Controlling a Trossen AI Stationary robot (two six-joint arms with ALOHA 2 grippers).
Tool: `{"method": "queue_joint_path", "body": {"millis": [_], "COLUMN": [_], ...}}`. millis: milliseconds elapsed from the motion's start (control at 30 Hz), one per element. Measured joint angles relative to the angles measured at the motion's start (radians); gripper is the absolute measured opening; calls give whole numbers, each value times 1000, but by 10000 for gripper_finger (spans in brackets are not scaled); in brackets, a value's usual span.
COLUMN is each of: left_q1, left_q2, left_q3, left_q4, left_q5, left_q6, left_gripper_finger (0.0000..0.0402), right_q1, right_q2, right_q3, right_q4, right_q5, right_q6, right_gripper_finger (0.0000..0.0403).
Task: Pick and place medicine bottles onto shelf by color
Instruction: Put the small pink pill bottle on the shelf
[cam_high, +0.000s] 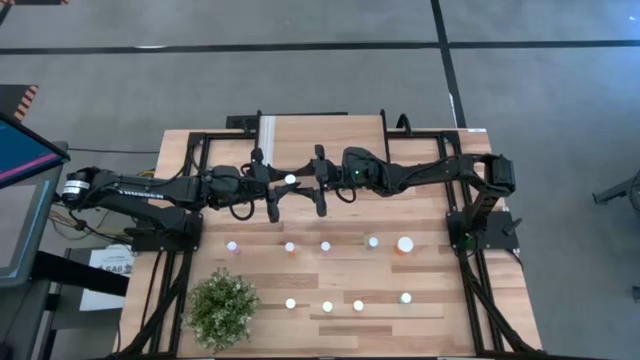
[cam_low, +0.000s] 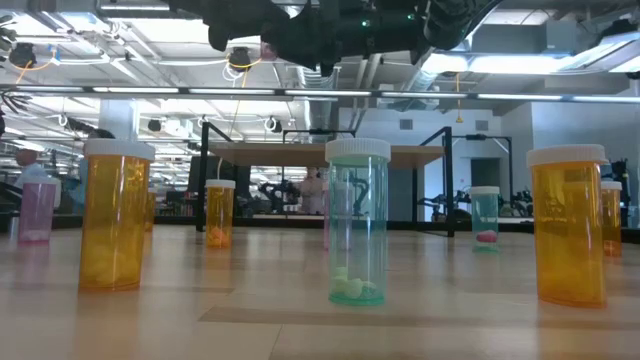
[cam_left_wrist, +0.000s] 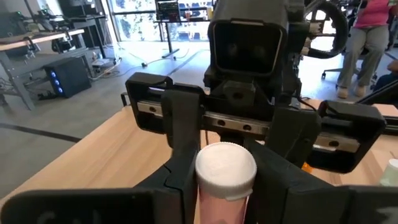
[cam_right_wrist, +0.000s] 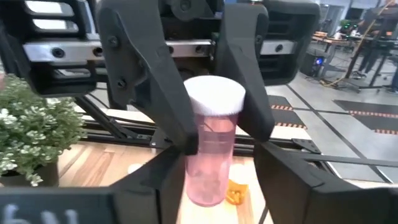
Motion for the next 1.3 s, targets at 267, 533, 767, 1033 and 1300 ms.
{"method": "queue_joint_path", "body": {"millis": [267,533,767,1033,1300], "left_q1": [4,59,234,385,444], "left_q2": [-44,-86,-85,-69,48], "left_q3": [0,0,0,0,0], "left_q4": [-2,-3,-20,-16,66], "left_q5": [-34,-138,-53,5,-20], "left_q6": [3,56,-17,-112,-146], "left_gripper_finger": [95,96,96,96,96], "right_q1": [-20,-70,-73,-71,-60], "right_q2": [-63,-173,-218,-261,-275], "right_q3": [0,0,-2,-183,-356], "right_q4": [-178,-478,-582,-375,-113], "right_q5": [44,49,46,38,39], "right_q6": [-37,-25,2,29,104], "right_gripper_finger": [249,249,249,249,249]}}
